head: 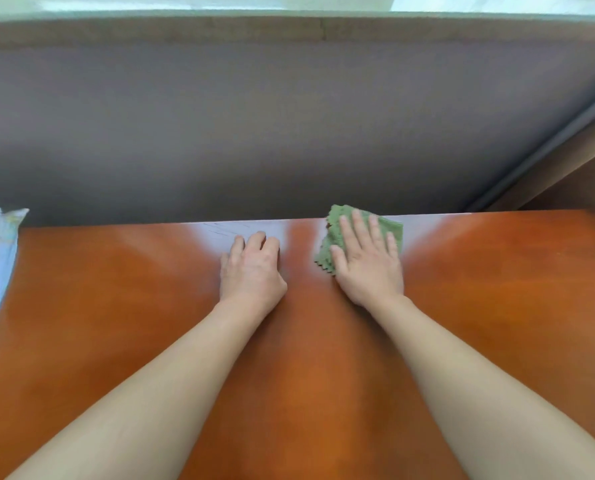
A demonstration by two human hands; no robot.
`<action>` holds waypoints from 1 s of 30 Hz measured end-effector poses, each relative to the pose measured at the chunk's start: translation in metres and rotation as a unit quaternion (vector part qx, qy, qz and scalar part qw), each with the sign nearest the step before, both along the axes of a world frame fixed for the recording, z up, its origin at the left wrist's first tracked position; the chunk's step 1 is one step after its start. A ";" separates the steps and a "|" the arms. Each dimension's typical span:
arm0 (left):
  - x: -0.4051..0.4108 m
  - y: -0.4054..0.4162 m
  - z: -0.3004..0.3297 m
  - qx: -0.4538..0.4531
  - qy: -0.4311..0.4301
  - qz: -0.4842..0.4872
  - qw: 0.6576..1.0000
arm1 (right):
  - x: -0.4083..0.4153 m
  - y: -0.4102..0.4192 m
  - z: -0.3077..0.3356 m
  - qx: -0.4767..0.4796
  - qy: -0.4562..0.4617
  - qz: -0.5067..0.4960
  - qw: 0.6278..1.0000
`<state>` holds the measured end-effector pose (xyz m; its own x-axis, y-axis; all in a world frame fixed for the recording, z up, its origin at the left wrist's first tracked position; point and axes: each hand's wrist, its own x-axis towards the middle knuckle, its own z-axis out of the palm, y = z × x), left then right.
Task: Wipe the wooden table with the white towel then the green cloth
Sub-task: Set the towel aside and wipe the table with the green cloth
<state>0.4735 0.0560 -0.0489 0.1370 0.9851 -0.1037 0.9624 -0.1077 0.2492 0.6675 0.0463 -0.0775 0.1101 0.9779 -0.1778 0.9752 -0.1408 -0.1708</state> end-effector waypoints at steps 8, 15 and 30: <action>0.021 -0.005 -0.008 0.056 -0.023 0.011 0.998 | -0.043 -0.011 0.006 -0.002 0.009 0.002 1.000; 0.064 0.000 0.001 0.016 -0.055 -0.038 0.998 | 0.068 -0.013 0.001 0.007 -0.020 -0.019 1.000; 0.135 -0.006 0.002 0.014 -0.037 -0.001 0.999 | 0.120 -0.011 0.004 0.008 0.013 0.027 1.000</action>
